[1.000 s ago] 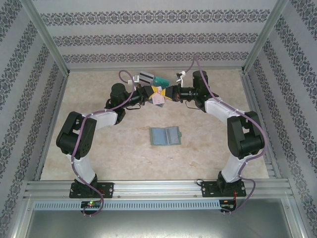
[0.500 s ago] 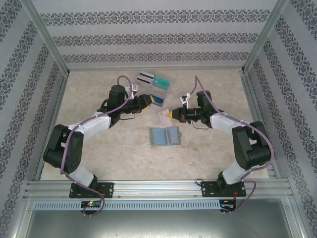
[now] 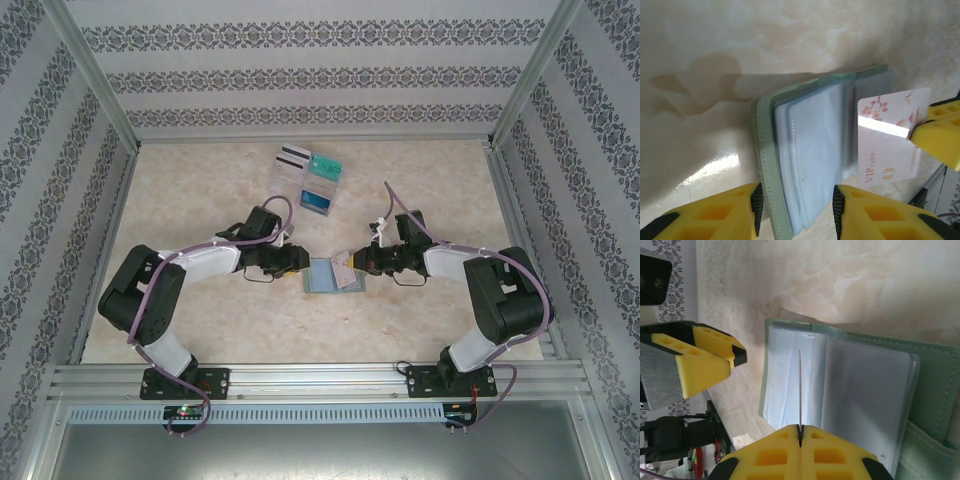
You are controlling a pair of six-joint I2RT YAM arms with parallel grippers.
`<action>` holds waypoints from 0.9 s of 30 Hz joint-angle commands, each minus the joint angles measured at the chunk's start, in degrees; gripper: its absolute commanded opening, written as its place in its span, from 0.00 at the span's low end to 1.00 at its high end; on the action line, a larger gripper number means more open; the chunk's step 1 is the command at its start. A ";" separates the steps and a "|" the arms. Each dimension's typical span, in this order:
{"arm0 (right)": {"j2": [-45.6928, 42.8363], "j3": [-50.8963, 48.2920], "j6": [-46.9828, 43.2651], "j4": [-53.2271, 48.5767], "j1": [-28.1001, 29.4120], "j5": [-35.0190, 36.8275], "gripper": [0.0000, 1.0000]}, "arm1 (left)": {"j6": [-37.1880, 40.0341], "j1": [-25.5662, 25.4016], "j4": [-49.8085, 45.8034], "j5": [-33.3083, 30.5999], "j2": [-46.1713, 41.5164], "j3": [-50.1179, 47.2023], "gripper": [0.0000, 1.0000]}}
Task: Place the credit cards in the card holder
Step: Insert the credit card into the card slot.
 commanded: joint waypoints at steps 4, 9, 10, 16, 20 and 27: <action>1.97 -0.03 -2.58 0.92 1.15 1.67 0.01 | 0.81 -2.20 -0.99 -1.56 3.70 0.50 0.40; 3.27 0.08 -2.34 1.70 1.41 2.05 0.01 | 0.06 -2.23 -0.40 -1.92 5.21 0.47 0.36; 3.44 0.23 -2.33 1.70 1.54 2.11 0.01 | -0.11 -2.29 -0.09 -1.84 5.24 0.38 0.34; 4.58 1.04 -1.90 2.20 2.25 2.42 0.01 | -0.97 -2.67 1.41 -1.74 5.98 -0.16 0.25; 5.05 1.72 -1.60 2.39 2.94 2.83 0.01 | -1.42 -2.86 1.97 -1.48 6.43 -0.05 0.23; 5.39 1.57 -0.85 3.30 3.85 4.22 0.01 | -1.94 -3.21 2.39 -1.57 6.29 -0.10 0.19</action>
